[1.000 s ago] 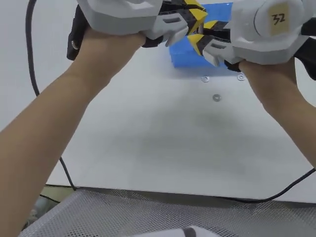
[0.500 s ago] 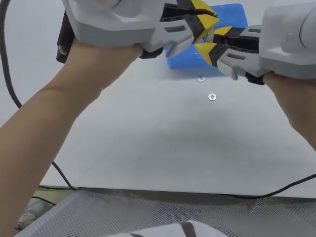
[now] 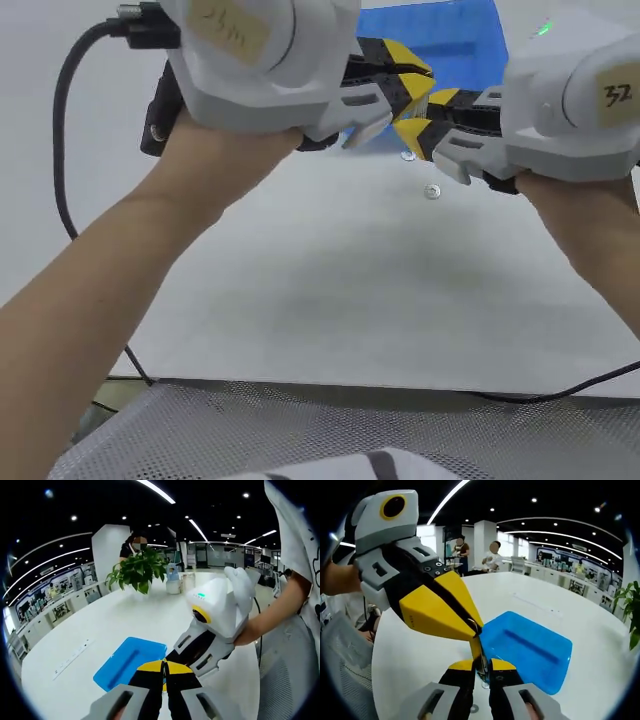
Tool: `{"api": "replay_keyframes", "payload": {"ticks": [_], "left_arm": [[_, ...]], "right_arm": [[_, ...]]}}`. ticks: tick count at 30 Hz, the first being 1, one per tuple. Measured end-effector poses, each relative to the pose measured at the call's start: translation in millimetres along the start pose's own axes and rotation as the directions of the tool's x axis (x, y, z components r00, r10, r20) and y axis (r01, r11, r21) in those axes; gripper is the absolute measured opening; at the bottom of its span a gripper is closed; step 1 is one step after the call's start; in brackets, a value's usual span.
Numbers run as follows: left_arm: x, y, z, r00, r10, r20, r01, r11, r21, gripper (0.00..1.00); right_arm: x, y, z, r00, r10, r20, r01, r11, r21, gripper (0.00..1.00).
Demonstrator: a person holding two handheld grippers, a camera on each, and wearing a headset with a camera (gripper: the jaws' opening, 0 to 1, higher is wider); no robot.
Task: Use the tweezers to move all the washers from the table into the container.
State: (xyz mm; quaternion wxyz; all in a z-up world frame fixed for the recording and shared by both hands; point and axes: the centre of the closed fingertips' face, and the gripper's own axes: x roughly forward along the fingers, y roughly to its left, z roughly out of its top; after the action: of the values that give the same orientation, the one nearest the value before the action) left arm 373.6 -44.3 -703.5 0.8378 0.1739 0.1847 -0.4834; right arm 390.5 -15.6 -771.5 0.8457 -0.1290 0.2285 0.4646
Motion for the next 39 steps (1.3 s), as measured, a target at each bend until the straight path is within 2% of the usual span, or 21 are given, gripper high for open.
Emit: {"api": "replay_keyframes", "payload": {"ticks": [14, 21, 25, 28, 32, 39], "left_arm": [[8.8, 1.2, -14.6, 0.9994, -0.002, -0.034, 0.003, 1.000, 0.019, 0.00], [9.3, 3.7, -11.7, 0.9997, -0.007, -0.021, 0.007, 1.000, -0.005, 0.00], [10.2, 0.4, -11.8, 0.9996, -0.018, -0.021, 0.018, 1.000, -0.014, 0.00], [8.9, -2.7, -11.5, 0.9993, -0.026, -0.026, 0.025, 1.000, -0.015, 0.00], [3.4, -6.5, -6.5, 0.9990, -0.031, -0.031, 0.031, 1.000, 0.002, 0.00], [-8.5, -8.4, 9.2, 0.9995, -0.027, -0.014, 0.028, 0.999, 0.034, 0.00]], "right_arm": [[8.0, 1.8, -10.8, 0.9991, -0.002, -0.043, 0.000, 0.999, -0.045, 0.07], [7.2, 1.2, -10.3, 0.9992, 0.001, -0.039, -0.003, 0.998, -0.056, 0.05], [5.8, 2.9, -11.5, 0.9983, -0.007, -0.057, 0.001, 0.995, -0.101, 0.04], [4.5, 3.6, -12.2, 0.9977, -0.009, -0.067, 0.002, 0.995, -0.097, 0.04], [-0.5, 8.1, -8.1, 0.9977, -0.005, -0.067, -0.002, 0.995, -0.103, 0.03], [-11.4, 12.0, 9.1, 0.9989, 0.000, -0.047, -0.005, 0.994, -0.109, 0.03]]}}
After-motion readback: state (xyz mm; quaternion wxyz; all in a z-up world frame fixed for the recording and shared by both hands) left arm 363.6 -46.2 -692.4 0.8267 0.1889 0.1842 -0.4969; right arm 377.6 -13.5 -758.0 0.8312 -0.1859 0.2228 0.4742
